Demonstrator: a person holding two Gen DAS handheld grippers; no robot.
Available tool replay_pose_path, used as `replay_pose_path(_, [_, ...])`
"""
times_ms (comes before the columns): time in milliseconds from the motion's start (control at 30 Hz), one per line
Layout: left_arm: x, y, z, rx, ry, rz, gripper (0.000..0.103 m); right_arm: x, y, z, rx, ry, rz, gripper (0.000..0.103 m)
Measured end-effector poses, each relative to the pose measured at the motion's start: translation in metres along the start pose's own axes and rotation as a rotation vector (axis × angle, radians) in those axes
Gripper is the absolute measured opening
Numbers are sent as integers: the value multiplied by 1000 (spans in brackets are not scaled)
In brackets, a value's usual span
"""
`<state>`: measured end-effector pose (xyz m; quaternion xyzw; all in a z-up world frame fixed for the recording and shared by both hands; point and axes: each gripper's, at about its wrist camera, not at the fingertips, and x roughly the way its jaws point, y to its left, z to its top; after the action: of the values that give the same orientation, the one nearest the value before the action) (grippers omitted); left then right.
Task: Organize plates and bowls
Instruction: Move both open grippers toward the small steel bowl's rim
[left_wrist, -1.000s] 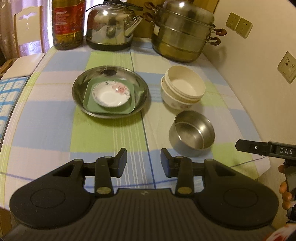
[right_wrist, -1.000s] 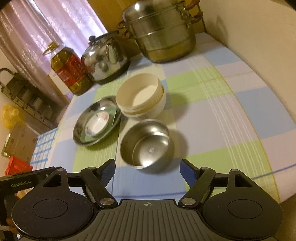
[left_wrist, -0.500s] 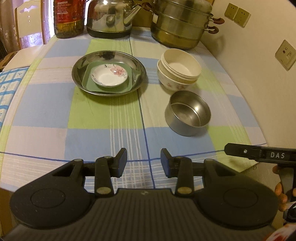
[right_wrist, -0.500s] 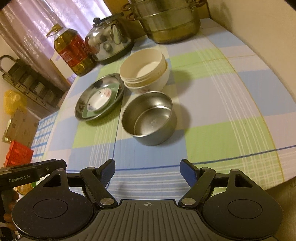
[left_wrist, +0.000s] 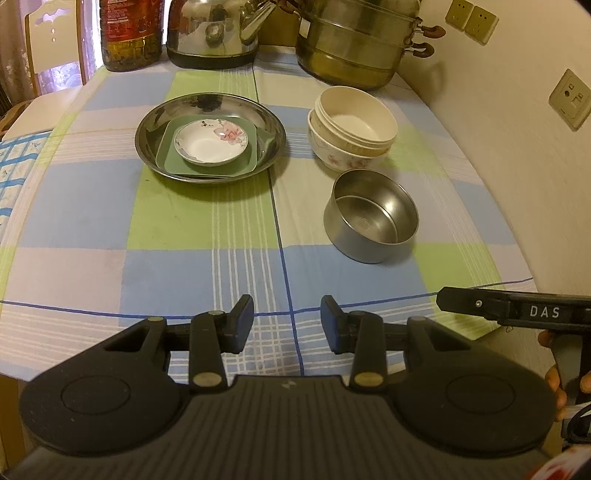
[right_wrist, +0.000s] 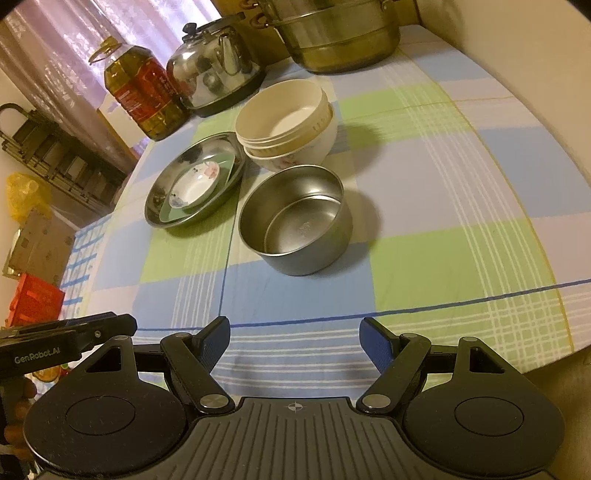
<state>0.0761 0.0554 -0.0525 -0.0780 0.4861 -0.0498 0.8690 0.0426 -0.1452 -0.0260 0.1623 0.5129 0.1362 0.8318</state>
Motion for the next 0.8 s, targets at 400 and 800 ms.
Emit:
replay_pose_path(400, [9,0,11,-1,-2,5,36,6,1,13,-31,-50,-52,77])
replay_pose_path(800, [31,-11,23,33,-4,-53,36,21,-5,23,-32,-5,-75,77])
